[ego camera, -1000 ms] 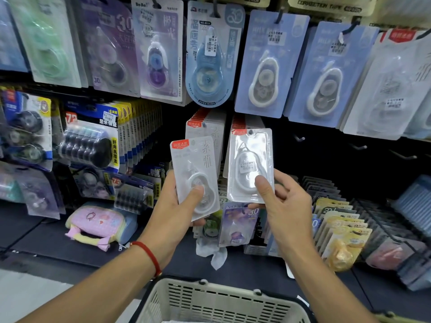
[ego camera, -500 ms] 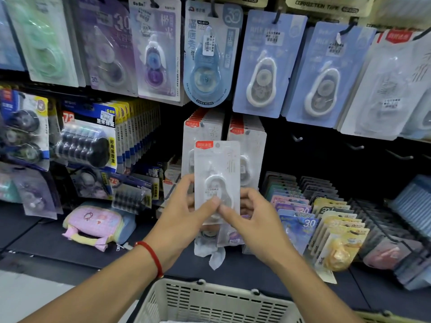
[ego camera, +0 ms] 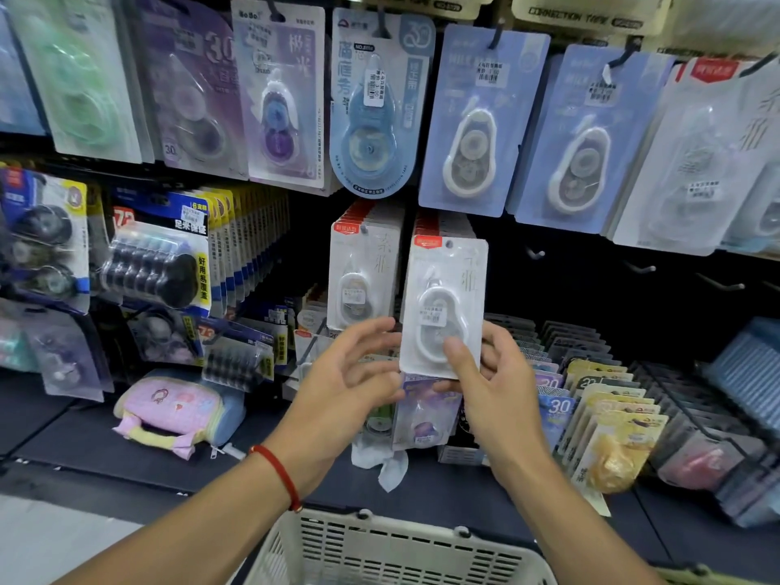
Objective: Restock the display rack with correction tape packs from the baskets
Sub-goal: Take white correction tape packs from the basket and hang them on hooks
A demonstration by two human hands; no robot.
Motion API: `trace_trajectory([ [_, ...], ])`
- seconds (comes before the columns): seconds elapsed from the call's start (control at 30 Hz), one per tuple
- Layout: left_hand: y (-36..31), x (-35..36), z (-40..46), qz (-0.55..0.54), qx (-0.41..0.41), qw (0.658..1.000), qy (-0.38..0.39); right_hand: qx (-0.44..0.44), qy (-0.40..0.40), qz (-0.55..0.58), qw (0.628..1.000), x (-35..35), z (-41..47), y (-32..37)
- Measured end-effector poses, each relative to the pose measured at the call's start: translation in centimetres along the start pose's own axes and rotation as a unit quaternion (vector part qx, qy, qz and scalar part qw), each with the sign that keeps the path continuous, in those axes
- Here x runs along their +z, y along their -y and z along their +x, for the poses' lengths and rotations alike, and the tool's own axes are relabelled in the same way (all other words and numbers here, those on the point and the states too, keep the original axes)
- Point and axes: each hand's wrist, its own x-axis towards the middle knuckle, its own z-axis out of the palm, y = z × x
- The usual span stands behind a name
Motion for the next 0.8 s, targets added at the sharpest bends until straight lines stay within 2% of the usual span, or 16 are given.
trace_trajectory([
  [0.2,-0.3,0.3,0.5,-0.030,0.008,0.999,0.008,0.006,-0.006,0.000,1.000,0.1,0.6,0.8],
  [0.4,0.2,0.1,0.7,0.021,0.004,1.000,0.008,-0.014,0.001,-0.065,0.998,-0.2,0.7,0.7],
  [0.47,0.4,0.0,0.9,0.057,0.008,0.998,0.013,-0.022,-0.005,-0.137,0.990,-0.3,0.8,0.3],
  [0.53,0.8,-0.5,1.3,0.160,0.027,0.987,0.007,-0.063,-0.036,-0.295,0.953,-0.3,0.9,-0.5],
  [0.6,1.2,-1.2,1.9,0.296,0.065,0.953,-0.011,-0.189,-0.048,-0.423,0.885,-0.3,0.9,-1.0],
  [0.67,1.4,-1.7,2.7,0.406,0.107,0.907,-0.024,-0.290,0.012,-0.493,0.820,-0.1,1.5,-1.6],
  [0.7,1.5,-1.9,3.2,0.435,0.112,0.893,-0.024,-0.297,0.051,-0.512,0.805,-0.2,2.0,-1.9],
  [0.8,2.4,-2.5,4.2,0.464,0.092,0.881,0.004,-0.224,0.129,-0.529,0.808,-0.5,2.8,-2.9],
])
